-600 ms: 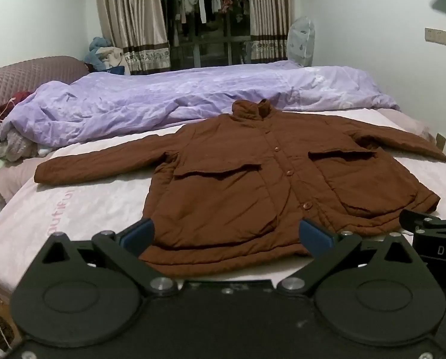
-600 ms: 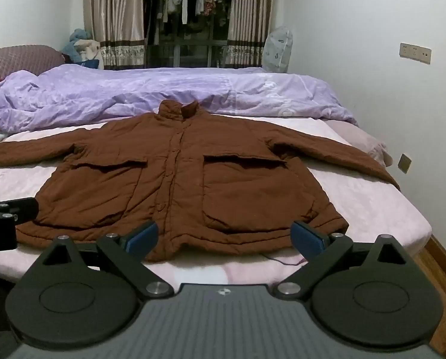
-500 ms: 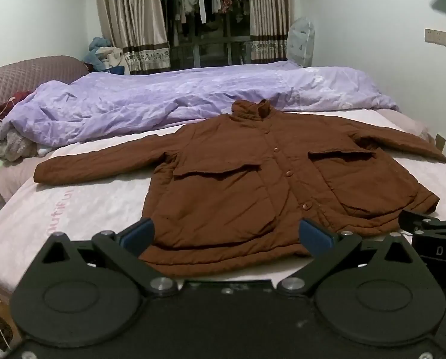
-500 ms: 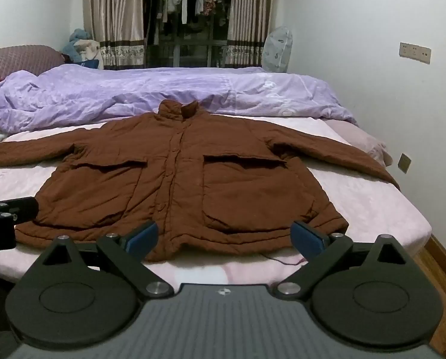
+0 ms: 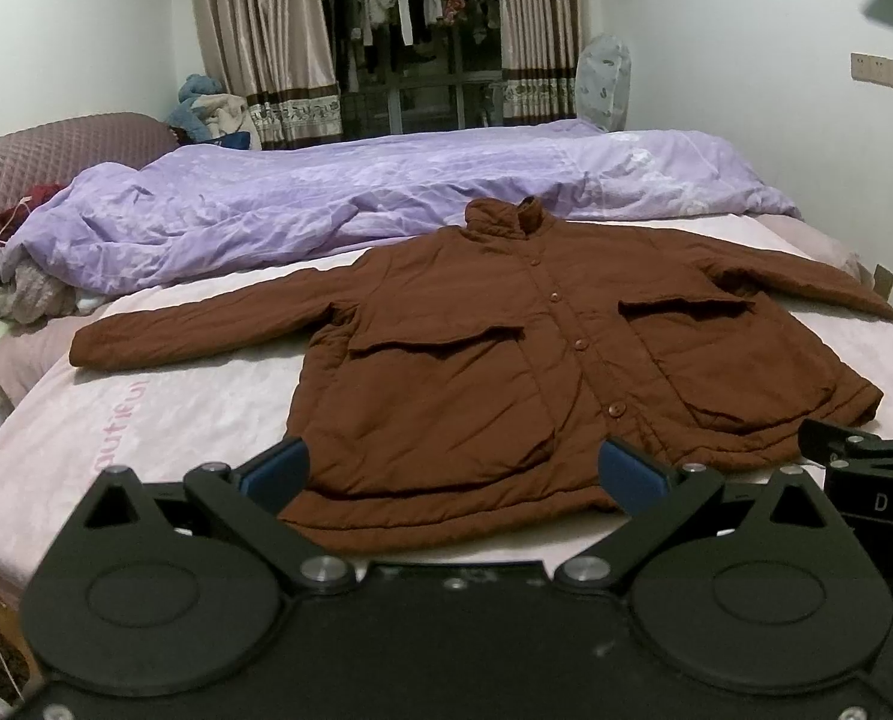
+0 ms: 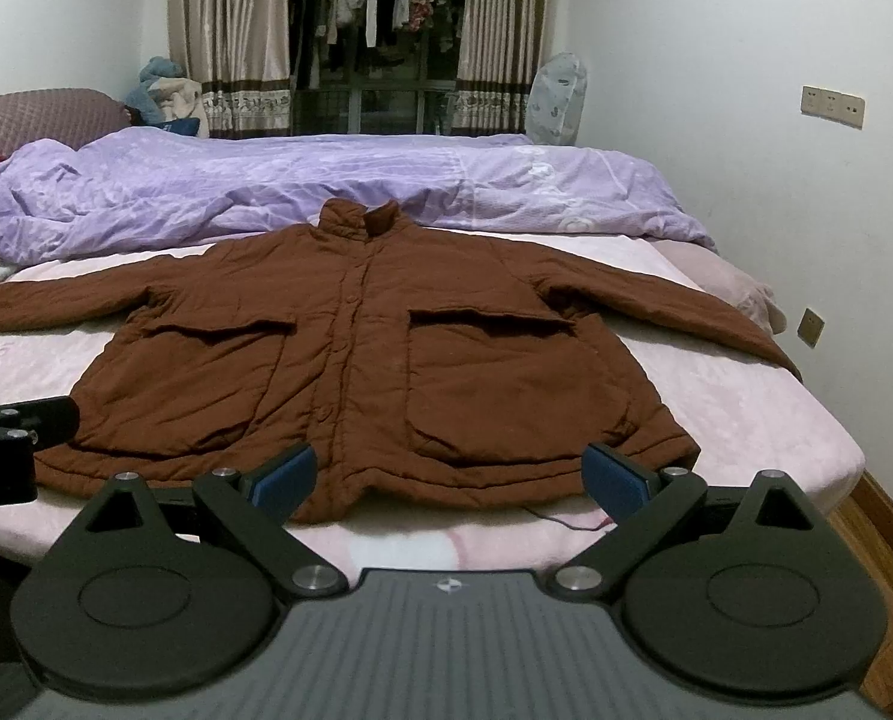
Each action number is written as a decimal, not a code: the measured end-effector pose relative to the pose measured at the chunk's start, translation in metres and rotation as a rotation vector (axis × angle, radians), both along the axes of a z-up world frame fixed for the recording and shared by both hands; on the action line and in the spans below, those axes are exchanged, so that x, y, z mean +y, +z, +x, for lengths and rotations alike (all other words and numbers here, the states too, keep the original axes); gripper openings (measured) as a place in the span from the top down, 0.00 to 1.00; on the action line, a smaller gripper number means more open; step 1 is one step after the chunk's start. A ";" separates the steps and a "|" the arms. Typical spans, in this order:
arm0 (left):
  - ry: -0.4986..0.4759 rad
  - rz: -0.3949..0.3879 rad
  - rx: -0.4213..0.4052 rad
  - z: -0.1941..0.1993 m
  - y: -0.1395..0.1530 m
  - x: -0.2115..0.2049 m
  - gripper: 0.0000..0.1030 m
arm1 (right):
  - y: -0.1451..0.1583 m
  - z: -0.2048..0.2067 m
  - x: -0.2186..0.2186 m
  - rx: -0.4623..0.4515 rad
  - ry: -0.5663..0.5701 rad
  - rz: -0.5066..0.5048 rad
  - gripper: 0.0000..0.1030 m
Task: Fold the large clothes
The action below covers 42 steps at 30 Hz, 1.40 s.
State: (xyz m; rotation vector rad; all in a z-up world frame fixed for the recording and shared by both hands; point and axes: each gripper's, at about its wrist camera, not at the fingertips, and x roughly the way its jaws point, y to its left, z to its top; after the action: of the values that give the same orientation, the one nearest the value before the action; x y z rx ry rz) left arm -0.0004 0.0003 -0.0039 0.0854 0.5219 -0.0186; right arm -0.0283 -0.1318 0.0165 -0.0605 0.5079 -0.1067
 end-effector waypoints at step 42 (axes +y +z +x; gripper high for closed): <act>0.351 -0.194 0.158 0.156 -0.048 0.171 0.00 | -0.029 0.053 -0.047 0.014 -0.057 0.179 0.00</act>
State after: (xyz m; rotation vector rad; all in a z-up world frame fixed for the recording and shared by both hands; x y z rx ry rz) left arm 0.1558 0.1708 -0.0524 -0.1996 0.6848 0.2684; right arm 0.0246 -0.1791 -0.0124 0.1281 0.5316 -0.1162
